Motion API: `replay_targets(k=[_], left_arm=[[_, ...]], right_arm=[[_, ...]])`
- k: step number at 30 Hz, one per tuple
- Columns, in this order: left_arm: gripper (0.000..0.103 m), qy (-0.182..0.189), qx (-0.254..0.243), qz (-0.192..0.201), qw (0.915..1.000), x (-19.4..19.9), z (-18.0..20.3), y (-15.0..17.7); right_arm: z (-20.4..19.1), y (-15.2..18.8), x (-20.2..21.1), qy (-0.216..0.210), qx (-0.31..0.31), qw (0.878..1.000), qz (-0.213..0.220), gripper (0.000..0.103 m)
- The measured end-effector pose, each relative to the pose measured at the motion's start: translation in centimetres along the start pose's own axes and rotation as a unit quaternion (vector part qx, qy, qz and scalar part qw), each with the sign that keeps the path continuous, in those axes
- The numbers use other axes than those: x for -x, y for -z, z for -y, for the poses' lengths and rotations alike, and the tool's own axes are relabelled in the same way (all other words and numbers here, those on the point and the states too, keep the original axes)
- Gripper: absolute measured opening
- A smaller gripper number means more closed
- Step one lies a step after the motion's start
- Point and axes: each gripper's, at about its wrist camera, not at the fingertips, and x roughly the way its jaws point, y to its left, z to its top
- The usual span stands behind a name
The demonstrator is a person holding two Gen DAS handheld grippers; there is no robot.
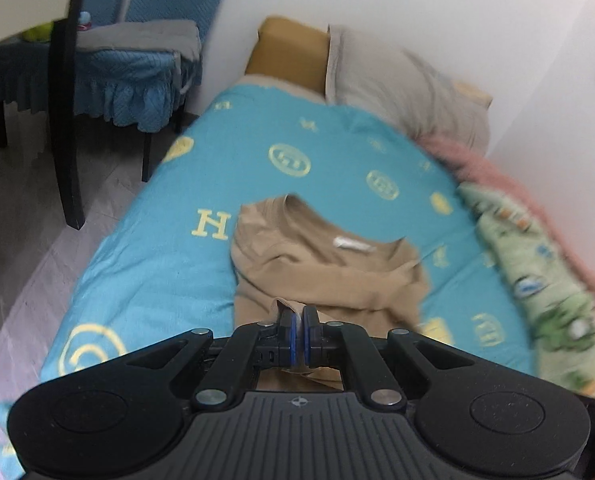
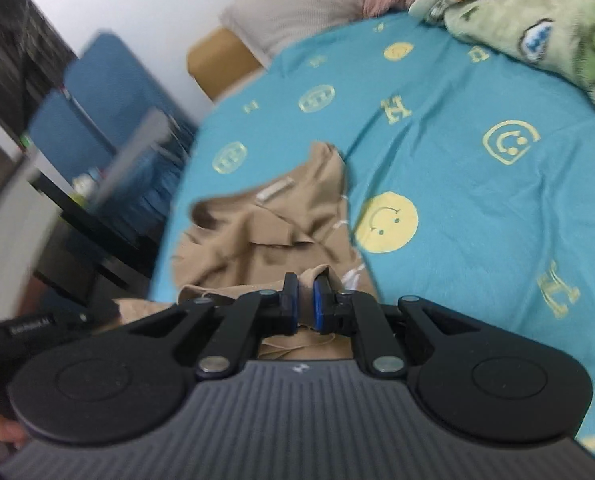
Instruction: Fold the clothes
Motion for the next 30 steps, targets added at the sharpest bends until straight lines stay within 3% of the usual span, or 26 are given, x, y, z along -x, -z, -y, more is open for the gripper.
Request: replay_targets(k=[3, 7, 9, 11, 13, 14, 15, 16, 18, 25, 30], left_arm=[[0.005, -0.016, -0.018, -0.020, 0.9995, -3.7, -0.7, 0.8], [0.009, -0.015, -0.031, -0.027, 0.9990, -5.3, -1.6, 1.8], [0.031, -0.015, -0.043, -0.024, 0.9987, -5.0, -1.3, 2.1], [0.045, -0.016, -0.058, -0.014, 0.9981, -3.8, -0.9, 2.5], [0.056, -0.008, -0.071, -0.006, 0.9974, -2.0, -0.2, 2.8], [0.063, -0.002, -0.075, -0.006, 0.9972, -1.0, 0.2, 3.0], [0.066, 0.004, -0.080, -0.002, 0.9968, 0.1, 0.5, 3.2], [0.068, 0.009, -0.086, 0.004, 0.9962, 1.3, 0.8, 3.5], [0.084, 0.009, -0.102, 0.027, 0.9944, 4.0, 1.7, 4.2], [0.093, 0.019, -0.128, 0.074, 0.9888, 11.8, 3.2, 8.2], [0.095, 0.020, -0.145, 0.078, 0.9862, 14.2, 2.9, 11.8]], right_arm=[[0.7, 0.5, -3.3, 0.018, 0.019, 0.999, -0.020, 0.011], [1.2, 0.9, -4.8, 0.026, 0.021, 0.999, -0.028, 0.013], [0.8, 0.7, -4.2, 0.029, 0.025, 0.999, -0.024, 0.014], [0.1, 0.7, -3.1, 0.034, 0.035, 0.999, -0.013, 0.018], [-0.7, 0.9, -1.2, 0.038, 0.048, 0.998, 0.008, 0.043], [-1.1, 1.0, -0.3, 0.039, 0.054, 0.998, 0.018, 0.074], [-1.5, 1.1, 0.6, 0.041, 0.061, 0.997, 0.028, 0.094], [-2.0, 1.3, 1.8, 0.044, 0.069, 0.996, 0.040, 0.091], [-2.9, 1.9, 3.9, 0.044, 0.089, 0.994, 0.051, 0.091], [-4.6, 5.4, 10.4, 0.039, 0.114, 0.989, 0.083, 0.091], [-5.4, 8.6, 12.9, 0.029, 0.127, 0.987, 0.090, 0.091]])
